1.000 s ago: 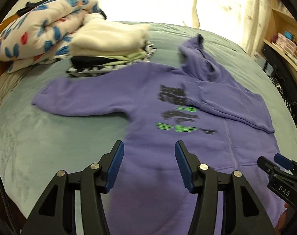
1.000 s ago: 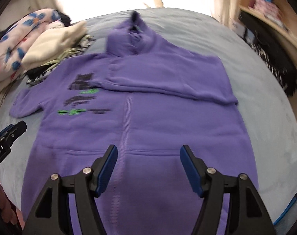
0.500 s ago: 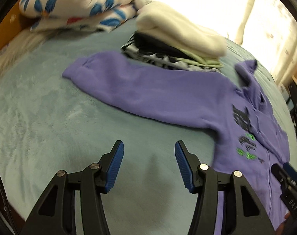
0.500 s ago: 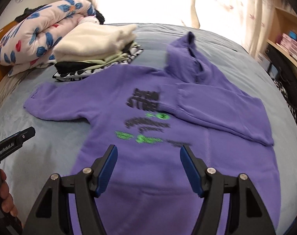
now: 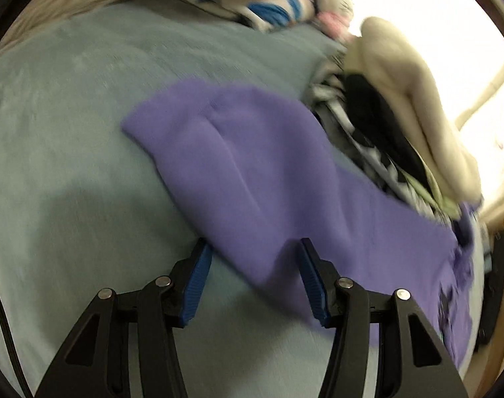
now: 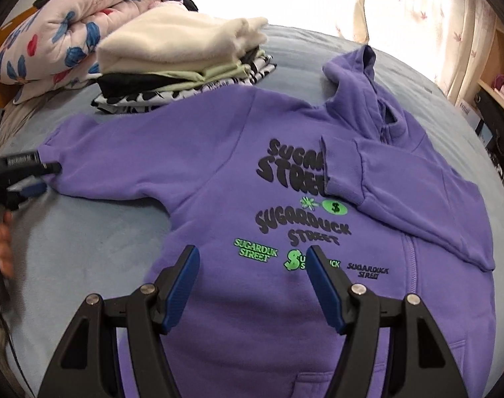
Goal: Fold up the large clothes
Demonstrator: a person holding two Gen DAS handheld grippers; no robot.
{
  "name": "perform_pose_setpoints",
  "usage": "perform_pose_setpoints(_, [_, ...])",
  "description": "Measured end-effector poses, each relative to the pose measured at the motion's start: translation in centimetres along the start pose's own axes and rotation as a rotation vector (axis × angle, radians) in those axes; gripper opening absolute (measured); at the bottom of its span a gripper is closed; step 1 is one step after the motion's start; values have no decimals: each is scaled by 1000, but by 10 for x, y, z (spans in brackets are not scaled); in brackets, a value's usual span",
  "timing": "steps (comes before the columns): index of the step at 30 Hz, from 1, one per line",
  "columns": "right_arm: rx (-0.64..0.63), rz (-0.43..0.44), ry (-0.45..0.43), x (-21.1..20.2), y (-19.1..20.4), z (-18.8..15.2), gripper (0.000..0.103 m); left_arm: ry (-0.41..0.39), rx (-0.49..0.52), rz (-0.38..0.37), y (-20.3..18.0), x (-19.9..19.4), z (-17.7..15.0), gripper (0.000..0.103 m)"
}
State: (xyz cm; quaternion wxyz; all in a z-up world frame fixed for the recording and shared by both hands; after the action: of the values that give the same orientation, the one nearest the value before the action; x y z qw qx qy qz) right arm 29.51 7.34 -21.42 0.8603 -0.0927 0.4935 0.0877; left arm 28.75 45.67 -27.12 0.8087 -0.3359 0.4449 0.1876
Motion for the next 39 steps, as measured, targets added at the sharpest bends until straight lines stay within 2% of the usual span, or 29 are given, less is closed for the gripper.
perform_pose_setpoints(1, [12,7,8,2,-3,-1,67,-10,-22,15,5,4,7,34])
perform_pose_setpoints(2, [23,14,14,4,-5,-2,67,-9,-35,16,6,7,11,18])
perform_pose_setpoints(3, [31,19,19,5,-7,-3,67,-6,-40,2,5,9,14,9])
perform_pose_setpoints(5, [56,32,23,5,-14,-4,67,-23,-30,23,-1,7,16,7])
perform_pose_setpoints(7, [77,39,18,2,-21,-5,67,-82,30,52,-19,-10,18,6])
perform_pose_setpoints(11, [123,42,-10,-10,-42,-3,67,-181,175,-24,-95,-60,8,6])
perform_pose_setpoints(13, [147,36,-31,-20,-57,-3,67,-204,287,-119,-158,-88,-13,6])
perform_pose_setpoints(14, [157,32,-38,-23,-64,-3,67,-206,323,-145,-177,-97,-24,6])
perform_pose_setpoints(16, [194,20,-64,-36,-87,-4,67,-192,448,-228,-242,-117,-63,6])
perform_pose_setpoints(19, [236,-14,-90,-50,-122,-9,67,-154,590,-306,-312,-124,-124,6])
perform_pose_setpoints(20, [255,-35,-95,-54,-139,-13,67,-132,636,-315,-328,-120,-146,8])
perform_pose_setpoints(22, [287,-61,-91,-57,-165,-22,67,-73,715,-277,-348,-101,-189,21])
perform_pose_setpoints(24, [319,-74,-79,-58,-187,-31,67,-2,776,-259,-357,-83,-227,51])
perform_pose_setpoints(25, [332,-78,-74,-59,-195,-36,67,22,792,-251,-359,-76,-241,55])
perform_pose_setpoints(28, [377,-79,-75,-62,-218,-47,67,82,830,-219,-357,-62,-277,56])
perform_pose_setpoints(30, [400,-67,-78,-63,-226,-51,67,91,835,-201,-354,-62,-284,56])
perform_pose_setpoints(32, [414,-46,-82,-63,-227,-51,67,80,834,-183,-349,-66,-285,56])
perform_pose_setpoints(36, [411,15,-84,-60,-219,-44,67,48,796,-138,-308,-84,-273,57])
perform_pose_setpoints(39, [411,124,-66,-52,-204,-32,67,29,738,-112,-286,-92,-256,57])
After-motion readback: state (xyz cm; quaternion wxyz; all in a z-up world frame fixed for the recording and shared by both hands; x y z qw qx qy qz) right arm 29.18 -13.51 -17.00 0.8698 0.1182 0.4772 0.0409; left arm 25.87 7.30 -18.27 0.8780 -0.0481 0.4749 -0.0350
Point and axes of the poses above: each gripper's, at about its wrist camera, not at the fingertips, and x roughly the way its jaws point, y to its left, z to its top, the point moved 10 cm from there along x, roughly the way its jaws point, and after that the axes turned 1 degree about y, right-handed, at the moved point
